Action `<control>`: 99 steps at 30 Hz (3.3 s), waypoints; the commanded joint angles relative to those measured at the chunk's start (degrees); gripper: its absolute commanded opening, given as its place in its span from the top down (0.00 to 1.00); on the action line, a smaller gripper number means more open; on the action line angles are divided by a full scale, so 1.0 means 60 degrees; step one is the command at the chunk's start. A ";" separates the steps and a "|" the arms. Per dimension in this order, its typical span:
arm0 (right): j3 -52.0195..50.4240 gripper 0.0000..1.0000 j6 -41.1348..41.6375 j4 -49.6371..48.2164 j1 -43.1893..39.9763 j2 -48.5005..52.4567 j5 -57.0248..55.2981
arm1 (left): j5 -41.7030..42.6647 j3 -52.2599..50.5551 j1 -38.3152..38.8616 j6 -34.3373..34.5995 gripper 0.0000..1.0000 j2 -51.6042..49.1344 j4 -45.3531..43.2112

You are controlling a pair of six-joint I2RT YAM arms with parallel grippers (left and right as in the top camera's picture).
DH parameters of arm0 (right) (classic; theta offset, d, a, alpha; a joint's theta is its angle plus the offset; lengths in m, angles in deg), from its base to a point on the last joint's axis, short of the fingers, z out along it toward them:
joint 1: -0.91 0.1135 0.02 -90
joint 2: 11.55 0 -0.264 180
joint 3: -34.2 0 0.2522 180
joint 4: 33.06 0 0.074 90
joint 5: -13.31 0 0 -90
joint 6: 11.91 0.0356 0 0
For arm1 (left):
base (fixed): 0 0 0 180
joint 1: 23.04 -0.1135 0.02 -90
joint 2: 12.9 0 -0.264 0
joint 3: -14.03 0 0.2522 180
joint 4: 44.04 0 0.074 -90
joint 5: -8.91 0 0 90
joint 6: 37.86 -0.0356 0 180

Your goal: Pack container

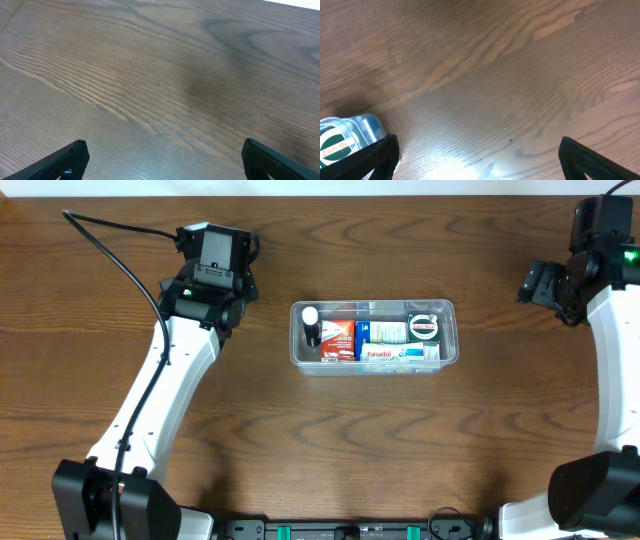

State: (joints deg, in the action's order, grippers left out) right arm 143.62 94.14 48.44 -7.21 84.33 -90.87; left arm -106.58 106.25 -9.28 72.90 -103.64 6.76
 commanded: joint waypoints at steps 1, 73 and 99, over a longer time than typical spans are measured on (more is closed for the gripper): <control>0.0029 0.01 -0.0047 -0.0004 -0.0073 0.0015 -0.0135 | -0.0153 0.0168 -0.0033 -0.0062 0.02 0.0087 0.0004; -0.6998 0.01 0.0215 -0.2422 0.2284 -1.5915 0.0259 | -0.0153 0.0168 -0.0033 -0.0062 0.02 0.0087 0.0004; -1.3730 0.01 0.0645 -1.3194 0.2291 -1.5919 0.1377 | -0.0153 0.0168 -0.0033 -0.0062 0.02 0.0087 0.0007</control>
State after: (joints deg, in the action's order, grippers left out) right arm 63.41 96.96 -28.32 6.08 -10.86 -83.79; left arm -106.58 106.25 -9.28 72.88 -103.61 6.76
